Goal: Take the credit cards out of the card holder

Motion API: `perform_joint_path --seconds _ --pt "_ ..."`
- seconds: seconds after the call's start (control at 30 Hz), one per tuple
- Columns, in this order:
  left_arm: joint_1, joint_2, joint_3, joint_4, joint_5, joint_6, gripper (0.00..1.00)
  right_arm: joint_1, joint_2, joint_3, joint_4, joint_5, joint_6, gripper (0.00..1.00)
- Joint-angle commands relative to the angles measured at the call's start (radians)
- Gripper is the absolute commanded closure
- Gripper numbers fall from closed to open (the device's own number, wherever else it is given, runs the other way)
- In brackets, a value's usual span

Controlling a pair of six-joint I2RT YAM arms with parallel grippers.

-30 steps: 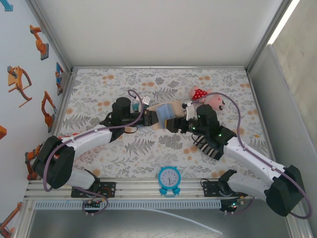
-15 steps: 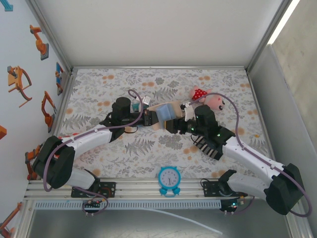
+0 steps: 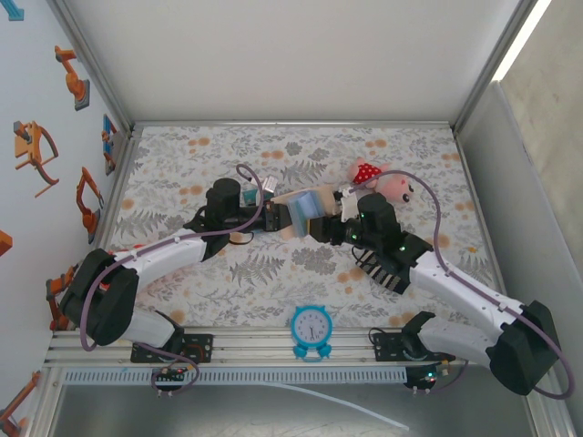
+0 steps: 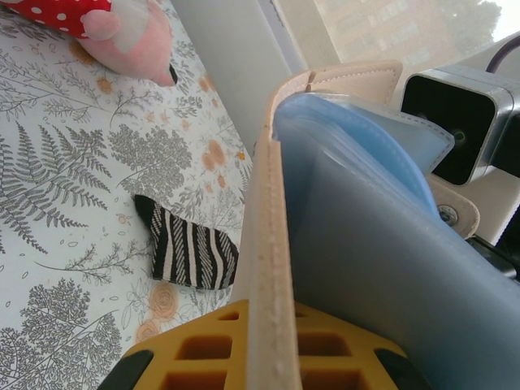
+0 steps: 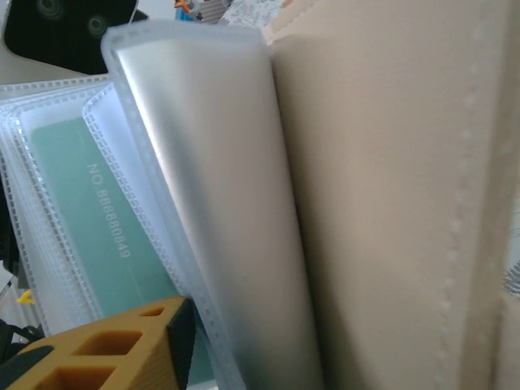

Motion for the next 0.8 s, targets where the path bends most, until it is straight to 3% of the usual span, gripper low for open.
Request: perform_joint_path --seconds 0.0,0.43,0.77 --pt "-0.012 0.003 0.029 0.061 0.043 -0.01 1.0 0.005 -0.032 0.025 -0.019 0.07 -0.008 0.54" --pt "-0.012 0.0 0.025 0.064 0.05 -0.012 1.0 0.004 -0.093 0.013 -0.037 0.14 -0.007 0.53" --pt "-0.013 0.004 0.025 0.056 0.052 -0.008 1.0 -0.015 -0.061 0.042 -0.039 0.077 -0.018 0.42"
